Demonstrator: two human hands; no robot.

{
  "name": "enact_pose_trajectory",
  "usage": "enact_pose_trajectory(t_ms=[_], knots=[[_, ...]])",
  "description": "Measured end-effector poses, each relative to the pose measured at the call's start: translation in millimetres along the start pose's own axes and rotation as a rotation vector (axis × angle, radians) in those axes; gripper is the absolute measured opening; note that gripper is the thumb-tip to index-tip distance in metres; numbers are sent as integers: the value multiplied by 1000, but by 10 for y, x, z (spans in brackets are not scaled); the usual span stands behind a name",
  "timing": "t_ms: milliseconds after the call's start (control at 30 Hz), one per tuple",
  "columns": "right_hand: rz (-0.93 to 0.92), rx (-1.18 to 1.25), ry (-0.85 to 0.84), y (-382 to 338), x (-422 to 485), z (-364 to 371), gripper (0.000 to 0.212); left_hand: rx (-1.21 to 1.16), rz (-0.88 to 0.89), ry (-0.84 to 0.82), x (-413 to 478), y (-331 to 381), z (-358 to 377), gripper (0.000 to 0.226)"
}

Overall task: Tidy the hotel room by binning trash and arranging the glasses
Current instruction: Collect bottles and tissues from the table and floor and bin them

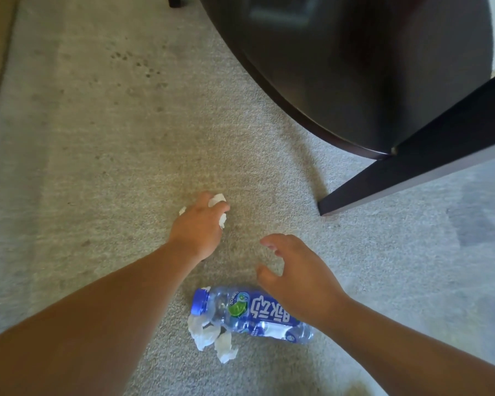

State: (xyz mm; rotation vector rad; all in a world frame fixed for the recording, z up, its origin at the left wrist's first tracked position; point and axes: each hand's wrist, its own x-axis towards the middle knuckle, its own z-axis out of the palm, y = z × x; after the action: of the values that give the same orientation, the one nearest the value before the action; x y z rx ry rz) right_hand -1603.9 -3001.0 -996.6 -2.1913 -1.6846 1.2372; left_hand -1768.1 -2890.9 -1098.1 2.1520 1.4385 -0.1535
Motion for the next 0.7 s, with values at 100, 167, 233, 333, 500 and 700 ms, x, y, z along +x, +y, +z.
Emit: enact_pose_trajectory(t_ms=[100,167,233,333,500,700], knots=[[-5,-11,6,19,-15,22,50,35,-3,-7,5,5,17,26],[-11,-17,3,28,-14,44,49,41,-1,-1,2,1,20,15],[-21,-27,-4,30,-11,70,49,25,5,0,-18,19,-19,10],[-42,-55,-23,10,-9,109,50,-45,9,4,-89,28,-145,13],[-90,-99,-73,-47,-18,202,53,-94,16,41,-291,-91,-339,16],[-138,-131,-91,-45,-77,299,55,-62,53,92,-596,-271,-484,8]])
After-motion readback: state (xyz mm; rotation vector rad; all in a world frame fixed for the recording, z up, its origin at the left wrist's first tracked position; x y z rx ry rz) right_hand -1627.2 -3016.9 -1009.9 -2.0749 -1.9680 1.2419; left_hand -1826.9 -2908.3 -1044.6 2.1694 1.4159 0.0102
